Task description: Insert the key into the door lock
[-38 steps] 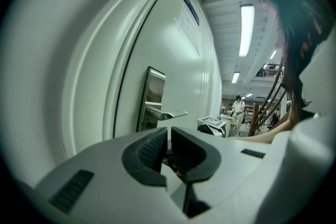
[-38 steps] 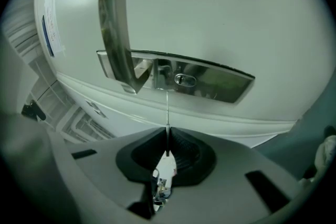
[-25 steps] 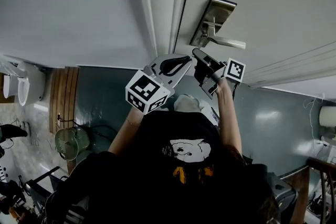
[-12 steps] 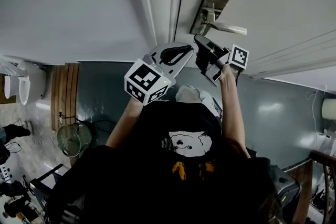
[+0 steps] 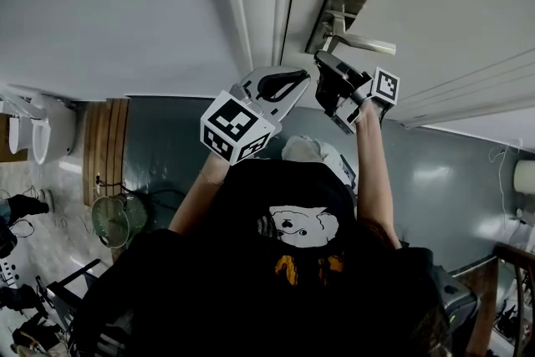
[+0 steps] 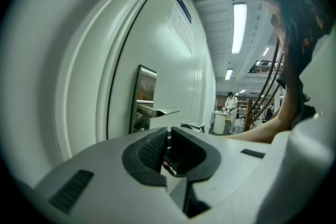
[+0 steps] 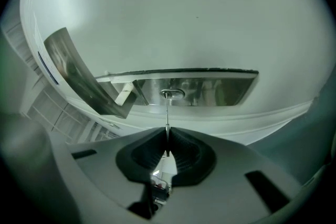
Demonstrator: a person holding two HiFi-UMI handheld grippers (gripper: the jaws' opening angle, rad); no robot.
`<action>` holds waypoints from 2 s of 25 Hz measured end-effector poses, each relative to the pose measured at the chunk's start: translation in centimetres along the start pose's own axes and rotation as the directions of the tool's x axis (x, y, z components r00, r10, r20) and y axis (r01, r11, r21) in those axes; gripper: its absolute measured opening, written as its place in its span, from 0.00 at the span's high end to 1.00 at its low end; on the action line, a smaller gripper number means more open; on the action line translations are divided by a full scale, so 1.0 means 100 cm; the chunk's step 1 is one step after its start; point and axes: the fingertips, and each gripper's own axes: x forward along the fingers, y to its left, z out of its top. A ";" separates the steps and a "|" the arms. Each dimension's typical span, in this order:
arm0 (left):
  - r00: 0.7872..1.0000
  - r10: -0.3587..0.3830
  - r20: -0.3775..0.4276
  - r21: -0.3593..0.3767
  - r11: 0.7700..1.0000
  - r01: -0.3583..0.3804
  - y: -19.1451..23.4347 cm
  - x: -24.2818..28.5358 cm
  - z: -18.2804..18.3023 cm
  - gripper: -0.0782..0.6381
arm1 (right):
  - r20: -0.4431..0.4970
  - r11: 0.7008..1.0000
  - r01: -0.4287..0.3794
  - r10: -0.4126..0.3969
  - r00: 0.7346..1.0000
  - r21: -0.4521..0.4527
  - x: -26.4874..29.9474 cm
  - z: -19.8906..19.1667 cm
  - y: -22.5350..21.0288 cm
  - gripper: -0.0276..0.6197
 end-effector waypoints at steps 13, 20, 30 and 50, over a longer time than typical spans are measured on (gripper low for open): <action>1.000 -0.004 -0.017 0.000 1.000 0.004 0.001 0.004 -0.005 0.85 | 0.067 0.997 -0.051 0.047 0.997 0.059 -0.026 0.012 -0.001 0.92; 1.000 -0.012 -0.020 0.003 1.000 0.012 -0.001 0.006 -0.005 0.85 | 0.041 0.998 -0.030 0.027 0.999 0.054 -0.016 0.007 0.001 0.92; 1.000 0.011 -0.016 0.001 1.000 -0.011 0.004 0.002 -0.006 0.85 | 0.035 0.998 -0.019 0.017 0.999 0.058 -0.011 0.007 -0.002 0.92; 1.000 0.010 -0.029 0.009 1.000 -0.010 0.000 0.006 -0.007 0.85 | 0.006 0.999 0.033 -0.033 0.999 0.021 -0.014 0.013 0.001 0.92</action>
